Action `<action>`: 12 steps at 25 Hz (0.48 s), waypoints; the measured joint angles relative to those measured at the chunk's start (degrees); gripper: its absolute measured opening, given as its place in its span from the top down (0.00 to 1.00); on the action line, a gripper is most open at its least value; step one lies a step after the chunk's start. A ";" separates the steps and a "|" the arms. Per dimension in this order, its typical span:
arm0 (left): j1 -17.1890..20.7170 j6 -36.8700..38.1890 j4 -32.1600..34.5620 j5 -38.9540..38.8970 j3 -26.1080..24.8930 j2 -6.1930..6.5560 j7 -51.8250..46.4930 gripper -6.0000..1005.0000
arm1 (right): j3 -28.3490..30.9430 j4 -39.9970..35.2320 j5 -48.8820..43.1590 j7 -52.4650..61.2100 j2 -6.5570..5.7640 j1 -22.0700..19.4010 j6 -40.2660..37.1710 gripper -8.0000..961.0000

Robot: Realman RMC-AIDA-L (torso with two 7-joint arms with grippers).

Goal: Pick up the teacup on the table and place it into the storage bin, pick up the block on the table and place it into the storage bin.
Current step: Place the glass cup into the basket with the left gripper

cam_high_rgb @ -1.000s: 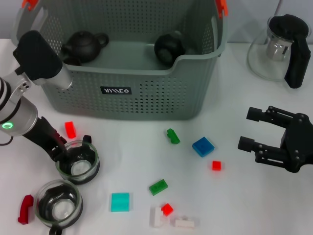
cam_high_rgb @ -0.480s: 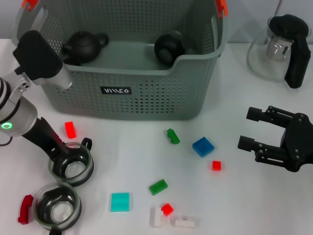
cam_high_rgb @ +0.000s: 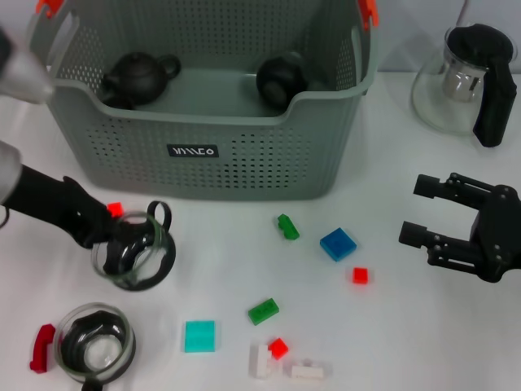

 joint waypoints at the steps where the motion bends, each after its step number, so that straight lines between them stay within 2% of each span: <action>1: -0.58 2.75 -2.74 -3.37 -3.76 1.59 2.38 0.95 | 0.00 0.01 0.00 0.00 0.00 0.00 -0.01 0.16; 2: -0.76 4.34 -4.84 -5.32 -5.88 2.65 3.65 0.95 | 0.01 0.00 0.00 0.00 0.00 0.01 0.00 0.16; 4: -0.99 8.02 -11.67 -12.04 -10.19 5.68 7.06 0.95 | 0.01 0.00 -0.01 0.00 0.00 0.07 0.03 0.16; 7: -0.75 11.38 -21.48 -21.70 -12.95 9.17 11.19 0.95 | 0.01 0.00 0.00 0.00 0.00 0.16 0.05 0.16; 9: -0.64 12.79 -26.43 -27.87 -13.51 10.15 13.21 0.95 | 0.01 0.00 0.00 0.00 0.00 0.18 0.03 0.16; 12: -1.41 14.38 -29.10 -35.35 -13.65 10.01 13.54 0.95 | 0.01 0.00 -0.01 0.00 -0.05 0.21 0.00 0.16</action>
